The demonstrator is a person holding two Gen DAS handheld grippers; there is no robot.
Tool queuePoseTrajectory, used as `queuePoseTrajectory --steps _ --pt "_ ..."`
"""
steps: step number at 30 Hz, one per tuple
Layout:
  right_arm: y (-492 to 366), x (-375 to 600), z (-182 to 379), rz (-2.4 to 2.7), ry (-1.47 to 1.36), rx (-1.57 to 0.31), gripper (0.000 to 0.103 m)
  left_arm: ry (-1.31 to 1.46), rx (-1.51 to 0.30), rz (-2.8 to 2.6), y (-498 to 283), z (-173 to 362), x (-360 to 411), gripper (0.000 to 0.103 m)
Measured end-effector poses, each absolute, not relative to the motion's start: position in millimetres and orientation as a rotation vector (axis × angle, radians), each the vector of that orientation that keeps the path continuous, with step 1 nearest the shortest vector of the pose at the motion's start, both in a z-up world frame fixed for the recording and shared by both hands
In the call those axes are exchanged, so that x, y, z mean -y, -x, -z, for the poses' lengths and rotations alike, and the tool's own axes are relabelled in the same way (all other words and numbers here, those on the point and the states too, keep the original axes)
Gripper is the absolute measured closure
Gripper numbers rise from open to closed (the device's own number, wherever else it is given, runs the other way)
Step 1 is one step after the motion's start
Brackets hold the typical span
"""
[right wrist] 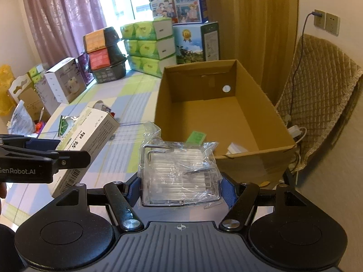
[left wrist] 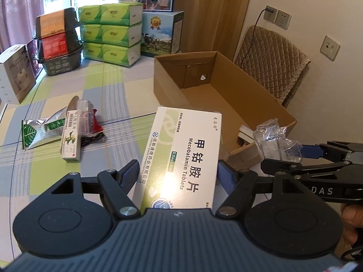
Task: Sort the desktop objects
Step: 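Carry the soap dish and Mecobalamin box into the cardboard box and release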
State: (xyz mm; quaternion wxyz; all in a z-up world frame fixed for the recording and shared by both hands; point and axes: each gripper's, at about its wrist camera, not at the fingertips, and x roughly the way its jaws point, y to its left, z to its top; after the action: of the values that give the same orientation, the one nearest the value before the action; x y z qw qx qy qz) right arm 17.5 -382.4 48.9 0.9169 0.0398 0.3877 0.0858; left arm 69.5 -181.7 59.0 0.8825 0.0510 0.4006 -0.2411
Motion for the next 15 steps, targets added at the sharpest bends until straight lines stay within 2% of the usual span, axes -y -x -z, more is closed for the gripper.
queuePoseTrajectory --steps 15 --pt "-37 422 -53 -0.128 -0.078 -0.776 0.036 -0.100 -0.844 0.540 -87 -59 222 0.033"
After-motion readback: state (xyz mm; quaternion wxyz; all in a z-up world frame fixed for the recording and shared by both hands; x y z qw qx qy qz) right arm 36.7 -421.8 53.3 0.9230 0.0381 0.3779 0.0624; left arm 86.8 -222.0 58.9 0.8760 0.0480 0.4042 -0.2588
